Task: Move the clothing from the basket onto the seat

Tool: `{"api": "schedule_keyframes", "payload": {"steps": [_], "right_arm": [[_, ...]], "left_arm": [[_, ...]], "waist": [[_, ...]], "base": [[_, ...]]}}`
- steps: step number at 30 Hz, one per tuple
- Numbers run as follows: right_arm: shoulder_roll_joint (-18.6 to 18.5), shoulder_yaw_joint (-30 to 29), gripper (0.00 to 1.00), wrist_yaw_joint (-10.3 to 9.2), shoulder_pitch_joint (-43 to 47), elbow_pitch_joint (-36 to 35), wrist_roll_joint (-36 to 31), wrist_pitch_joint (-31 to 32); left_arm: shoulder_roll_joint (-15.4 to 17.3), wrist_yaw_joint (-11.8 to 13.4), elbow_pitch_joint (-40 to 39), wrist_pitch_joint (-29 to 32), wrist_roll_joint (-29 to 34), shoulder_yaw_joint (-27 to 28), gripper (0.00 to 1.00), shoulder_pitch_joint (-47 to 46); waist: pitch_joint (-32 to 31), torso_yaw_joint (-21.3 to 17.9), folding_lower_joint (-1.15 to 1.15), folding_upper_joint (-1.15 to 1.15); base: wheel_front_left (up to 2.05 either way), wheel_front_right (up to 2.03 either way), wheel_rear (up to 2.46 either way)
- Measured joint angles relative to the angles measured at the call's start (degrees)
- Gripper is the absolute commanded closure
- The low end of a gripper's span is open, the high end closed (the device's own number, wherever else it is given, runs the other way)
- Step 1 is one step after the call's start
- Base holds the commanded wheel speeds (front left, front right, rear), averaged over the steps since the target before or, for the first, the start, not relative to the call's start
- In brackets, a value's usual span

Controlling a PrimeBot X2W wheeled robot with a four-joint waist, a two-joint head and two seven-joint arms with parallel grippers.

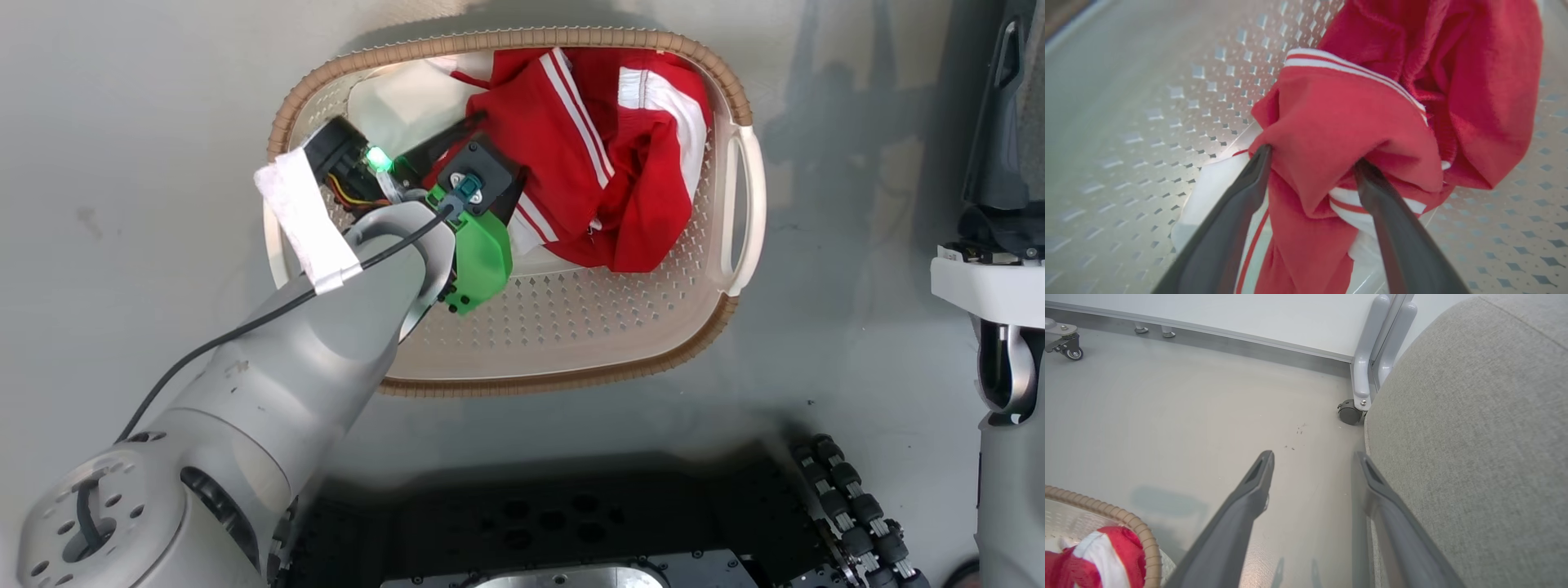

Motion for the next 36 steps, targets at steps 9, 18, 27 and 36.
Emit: {"api": "schedule_keyframes", "payload": {"steps": [9,18,27,36], "right_arm": [[-0.1,-0.3,0.00,0.00,0.0,-0.3,0.1,0.0],[0.1,-0.9,0.00,0.00,0.1,-0.1,0.1,0.0],[0.7,0.5,0.00,0.00,-0.7,2.4,0.8,0.0],[1.2,1.6,0.00,0.00,0.9,6.3,1.9,0.0]], "left_arm": [[0.0,-0.8,-0.6,-1.3,-1.2,-1.1,1.00,-0.9],[0.0,-1.2,-3.9,-1.6,-0.8,-1.2,1.00,-1.0],[0.0,-0.1,-10.1,-1.7,2.8,4.6,1.00,5.3],[3.0,0.4,-22.2,-1.7,11.0,14.7,1.00,19.2]], "waist": [[0.4,-0.7,0.00,0.00],[-0.2,-0.3,0.00,0.00],[-4.7,0.4,0.00,0.00],[-13.3,0.5,0.00,0.00]], "base": [[0.00,0.00,0.00],[0.00,0.00,0.00],[0.00,0.00,0.00],[0.00,0.00,0.00]]}}
